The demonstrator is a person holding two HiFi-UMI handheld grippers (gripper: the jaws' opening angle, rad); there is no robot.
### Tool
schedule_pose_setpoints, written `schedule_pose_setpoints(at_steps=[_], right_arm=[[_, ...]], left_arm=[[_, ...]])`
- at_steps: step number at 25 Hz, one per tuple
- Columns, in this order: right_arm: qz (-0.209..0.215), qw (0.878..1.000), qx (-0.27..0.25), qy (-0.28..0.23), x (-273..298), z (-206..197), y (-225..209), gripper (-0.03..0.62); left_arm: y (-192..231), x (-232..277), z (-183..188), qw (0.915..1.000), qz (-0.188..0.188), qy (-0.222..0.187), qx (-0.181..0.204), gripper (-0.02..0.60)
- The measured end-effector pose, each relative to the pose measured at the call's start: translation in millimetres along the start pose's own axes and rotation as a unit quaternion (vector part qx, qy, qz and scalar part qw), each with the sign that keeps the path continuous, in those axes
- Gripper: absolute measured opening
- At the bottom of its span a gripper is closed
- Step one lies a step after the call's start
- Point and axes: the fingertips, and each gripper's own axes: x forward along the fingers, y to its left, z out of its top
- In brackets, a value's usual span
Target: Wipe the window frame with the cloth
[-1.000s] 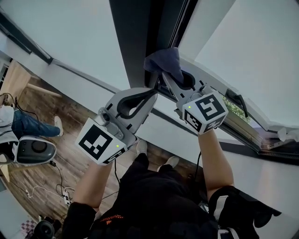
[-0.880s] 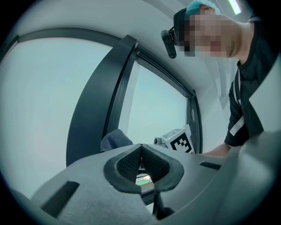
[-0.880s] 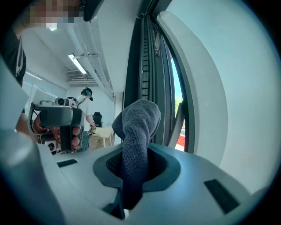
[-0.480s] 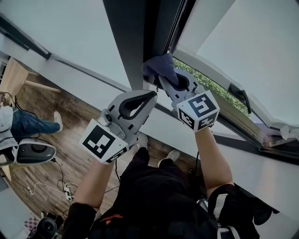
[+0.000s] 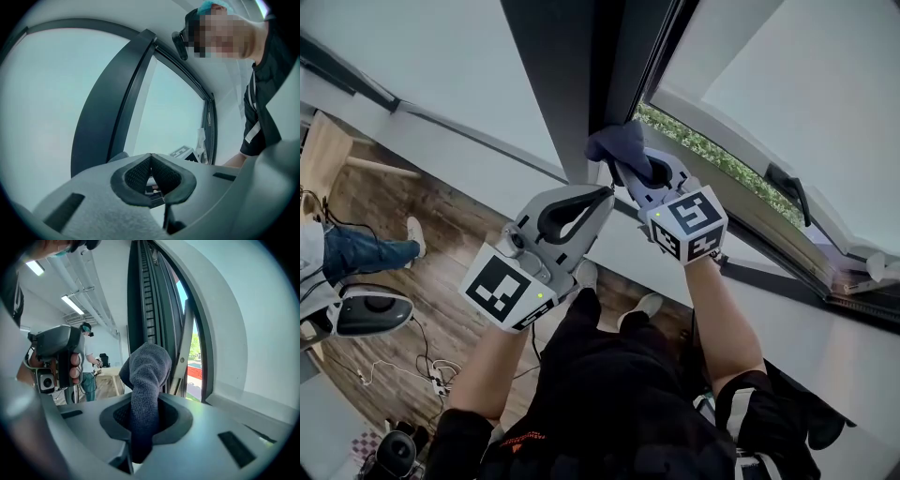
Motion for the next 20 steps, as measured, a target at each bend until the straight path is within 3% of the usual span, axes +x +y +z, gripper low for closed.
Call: schedule_pose_setpoints(at_steps=[20], right_arm=[[-0.003, 0.998, 0.037, 0.052, 8, -53, 0, 0.051]], left_arm=[[0, -1, -17, 0.9998, -0.005, 0.014, -0.012, 0.018]])
